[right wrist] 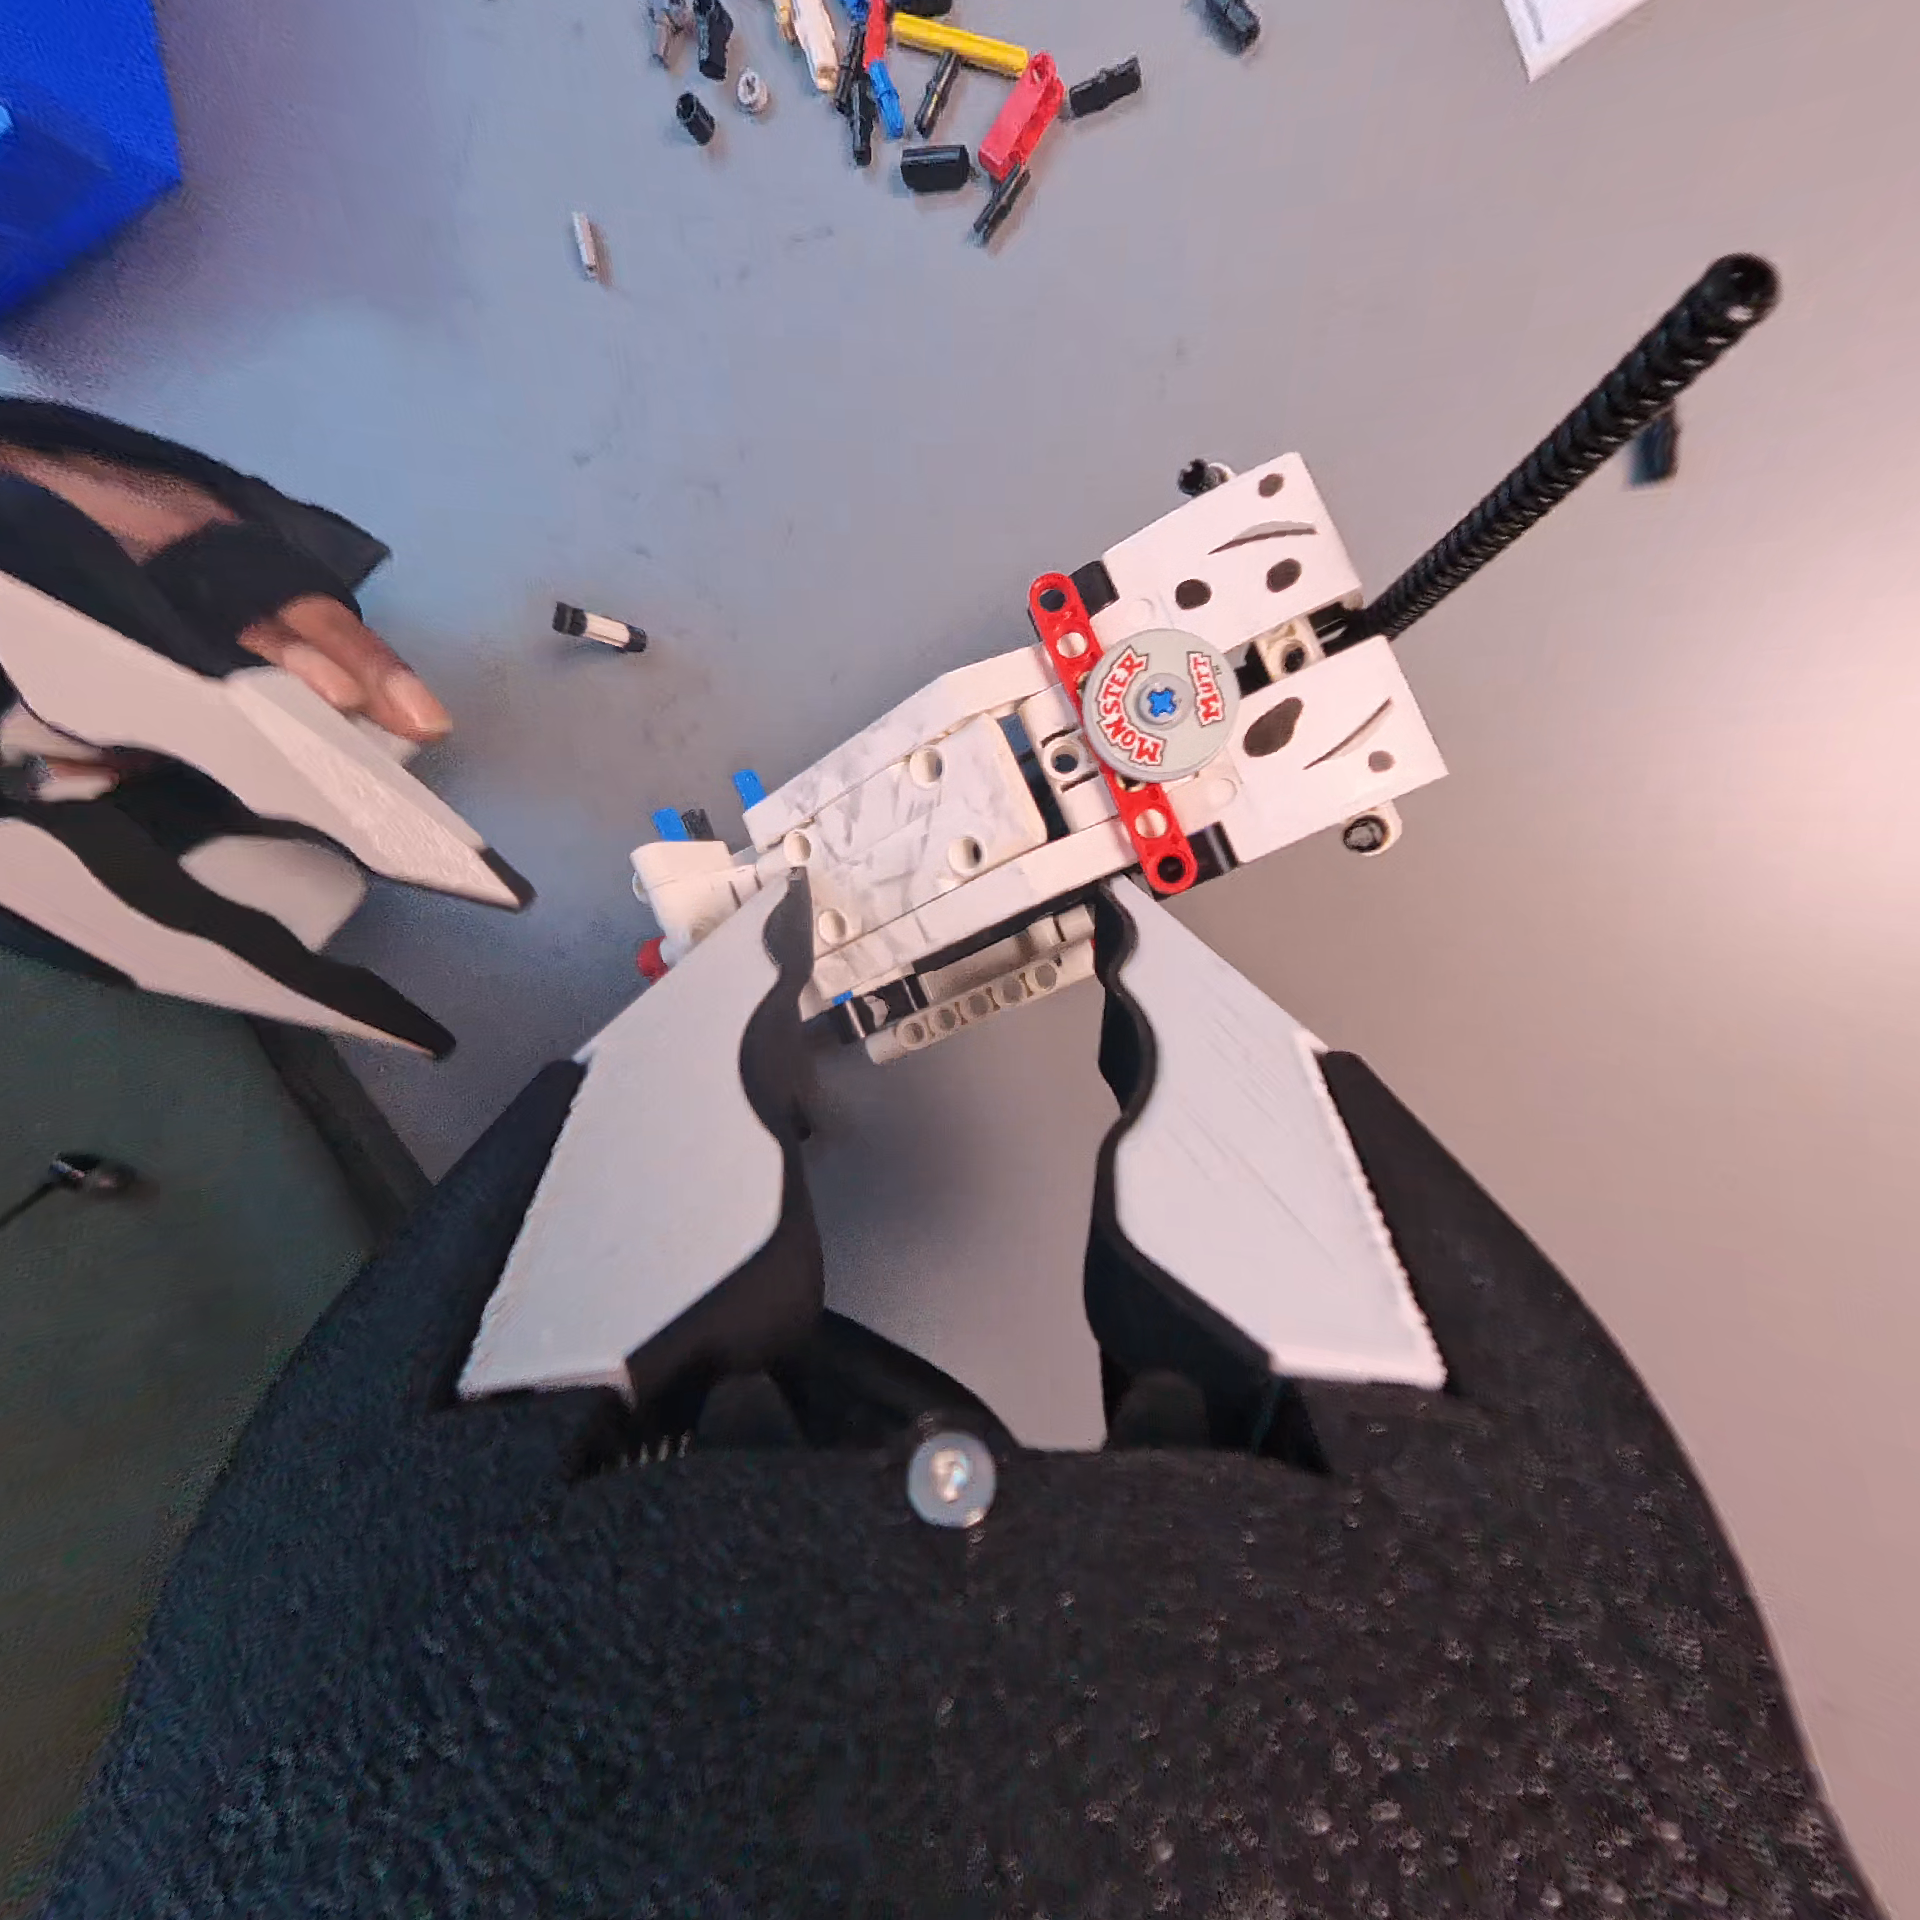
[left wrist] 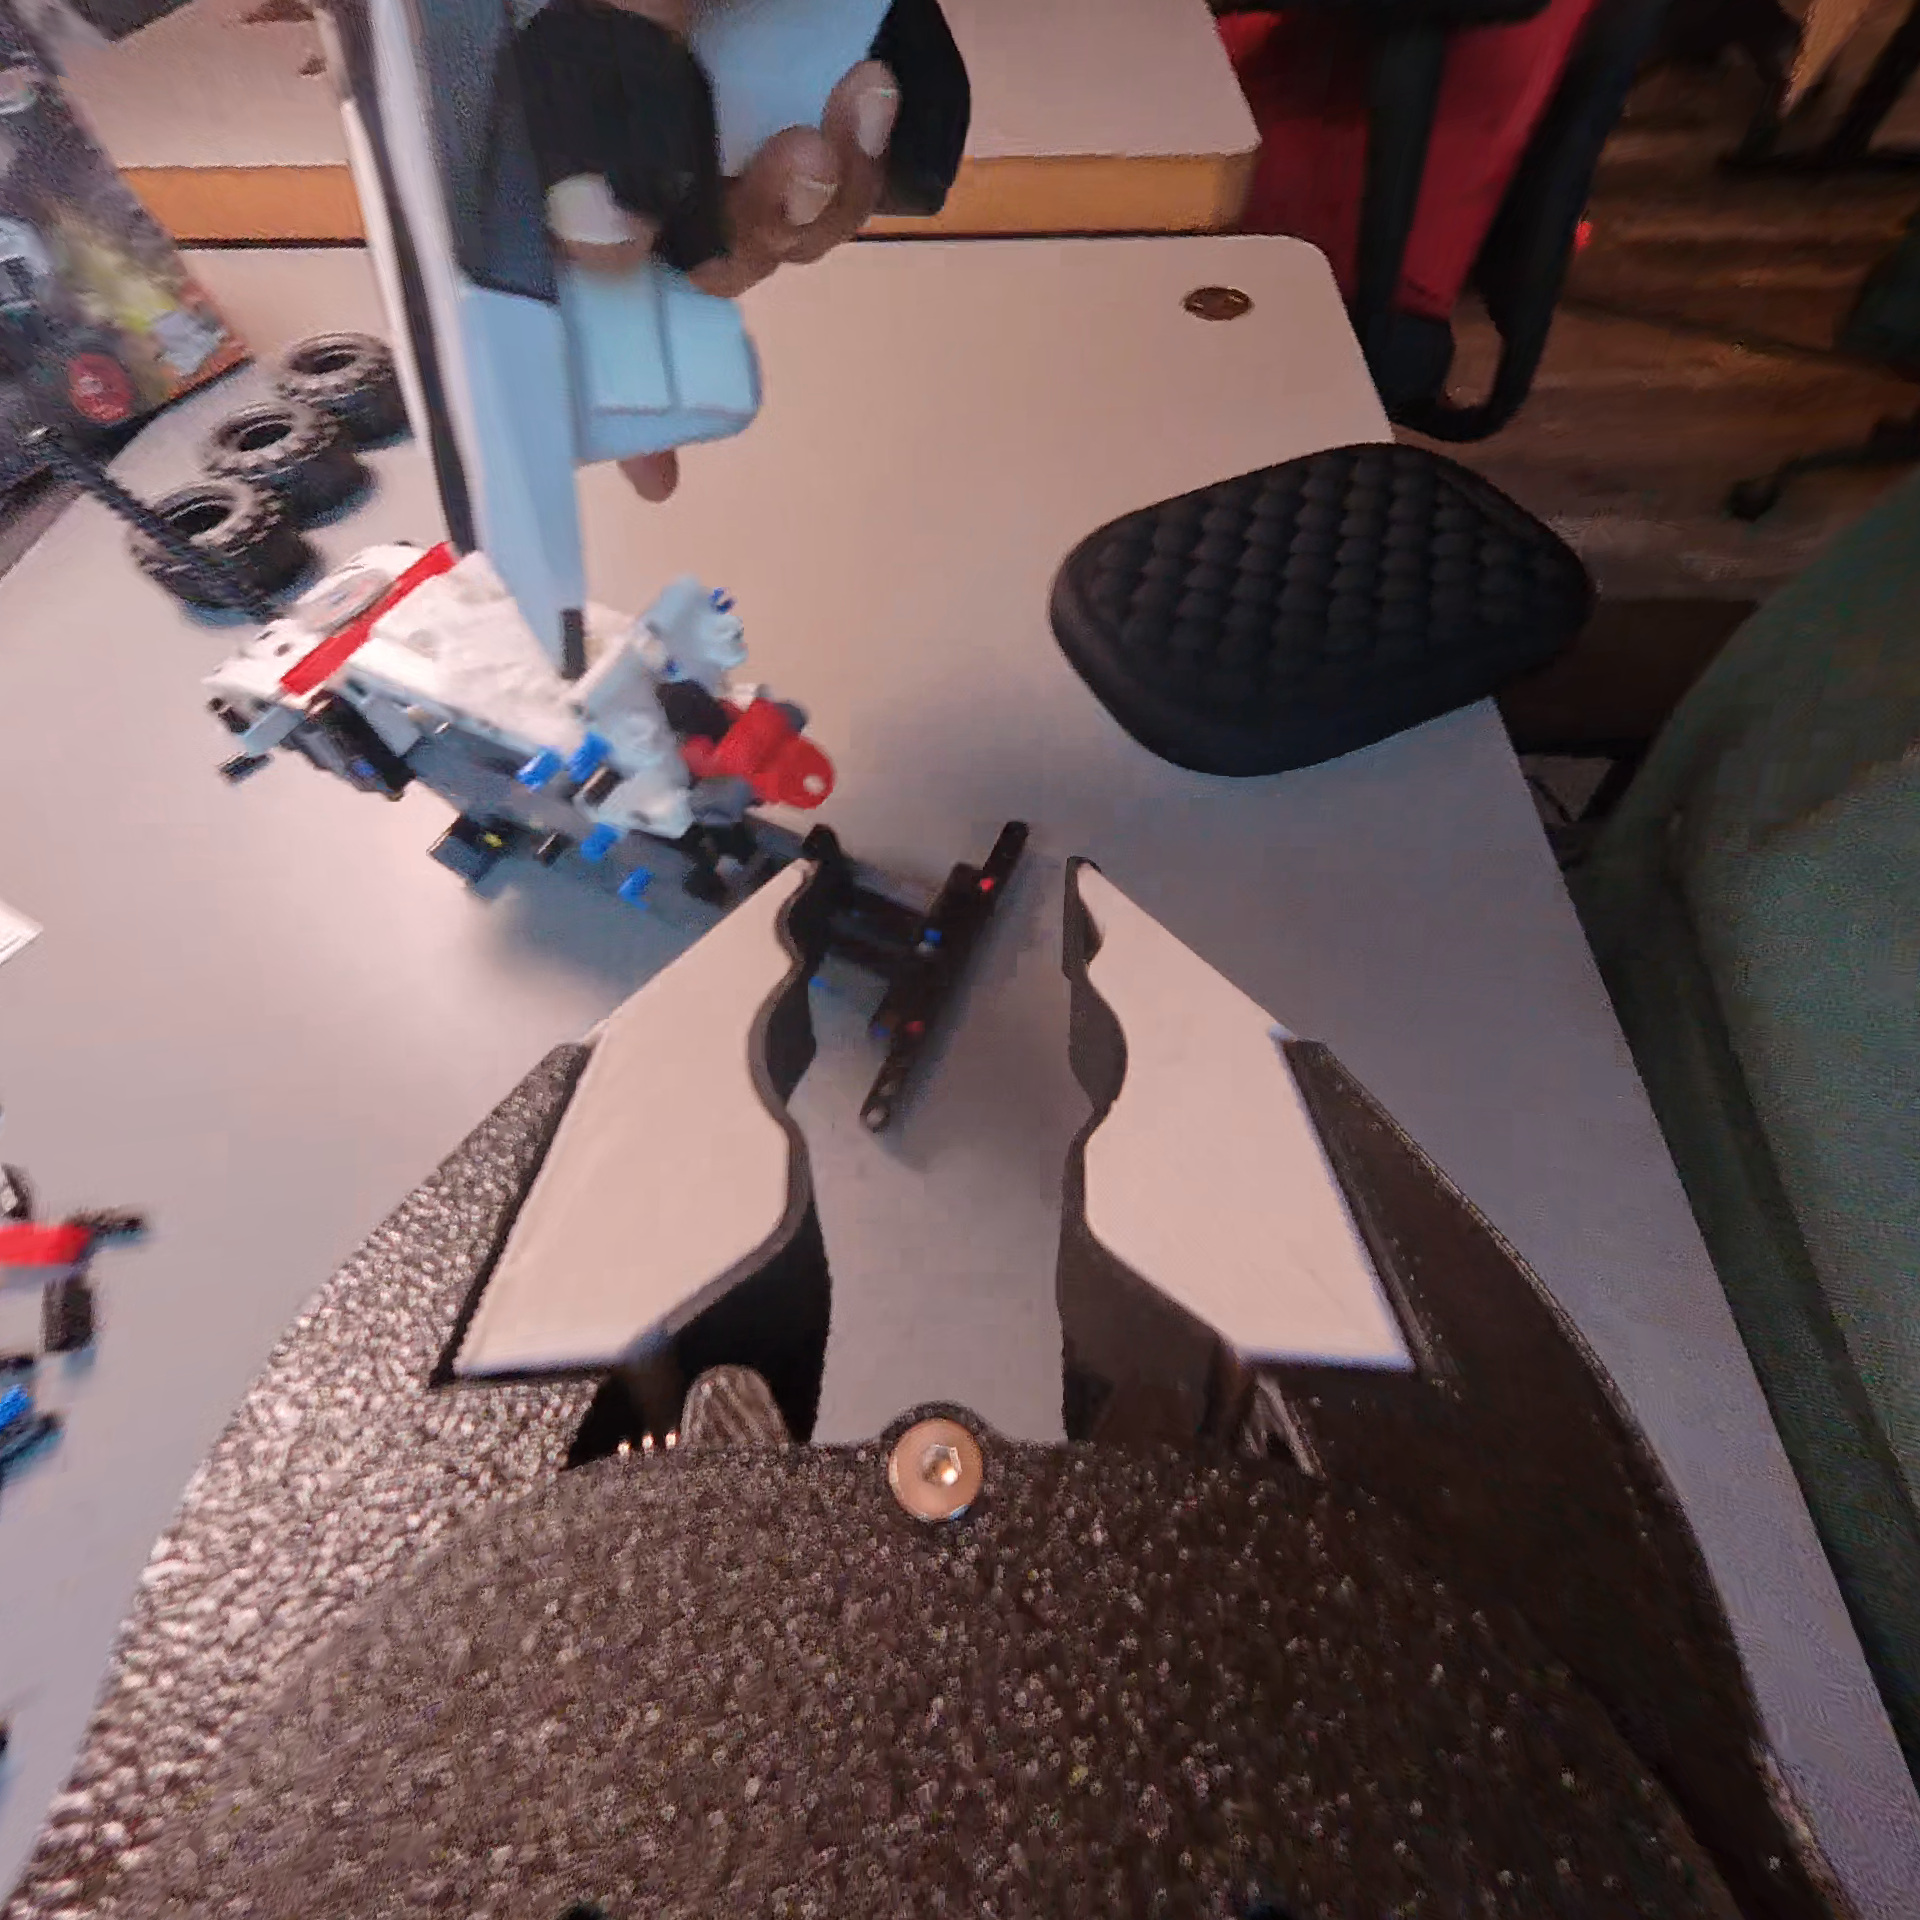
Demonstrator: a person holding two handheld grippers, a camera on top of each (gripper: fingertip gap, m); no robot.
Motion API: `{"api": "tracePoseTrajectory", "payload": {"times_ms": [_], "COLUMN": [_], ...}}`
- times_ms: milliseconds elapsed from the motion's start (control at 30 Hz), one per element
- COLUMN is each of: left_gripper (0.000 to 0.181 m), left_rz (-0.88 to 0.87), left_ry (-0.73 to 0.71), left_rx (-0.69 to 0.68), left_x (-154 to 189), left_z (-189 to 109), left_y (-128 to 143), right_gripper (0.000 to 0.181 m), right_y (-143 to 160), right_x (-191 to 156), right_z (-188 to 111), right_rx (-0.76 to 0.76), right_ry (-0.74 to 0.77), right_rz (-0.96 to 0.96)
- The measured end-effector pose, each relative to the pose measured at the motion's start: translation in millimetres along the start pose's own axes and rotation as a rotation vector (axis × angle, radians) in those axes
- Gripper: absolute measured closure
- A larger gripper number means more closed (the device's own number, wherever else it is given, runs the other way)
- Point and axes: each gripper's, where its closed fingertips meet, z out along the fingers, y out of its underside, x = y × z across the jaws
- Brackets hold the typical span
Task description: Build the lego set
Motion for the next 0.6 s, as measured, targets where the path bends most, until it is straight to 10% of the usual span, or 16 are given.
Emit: {"api": "tracePoseTrajectory", "payload": {"times_ms": [333, 600], "left_gripper": [0.136, 0.136], "left_rz": [-0.158, -0.165], "left_ry": [-0.246, -0.272], "left_rx": [-0.068, -0.072], "left_x": [-99.6, -106.5], "left_z": [-48.0, -55.5], "left_y": [53.8, 57.9], "right_gripper": [0.094, 0.119], "right_y": [-35.4, -47.0], "right_x": [14.7, 33.1], "right_z": [1.1, 4.7], "right_rx": [-0.148, -0.243], "right_ry": [0.195, 0.291], "right_rz": [-0.063, -0.080]}}
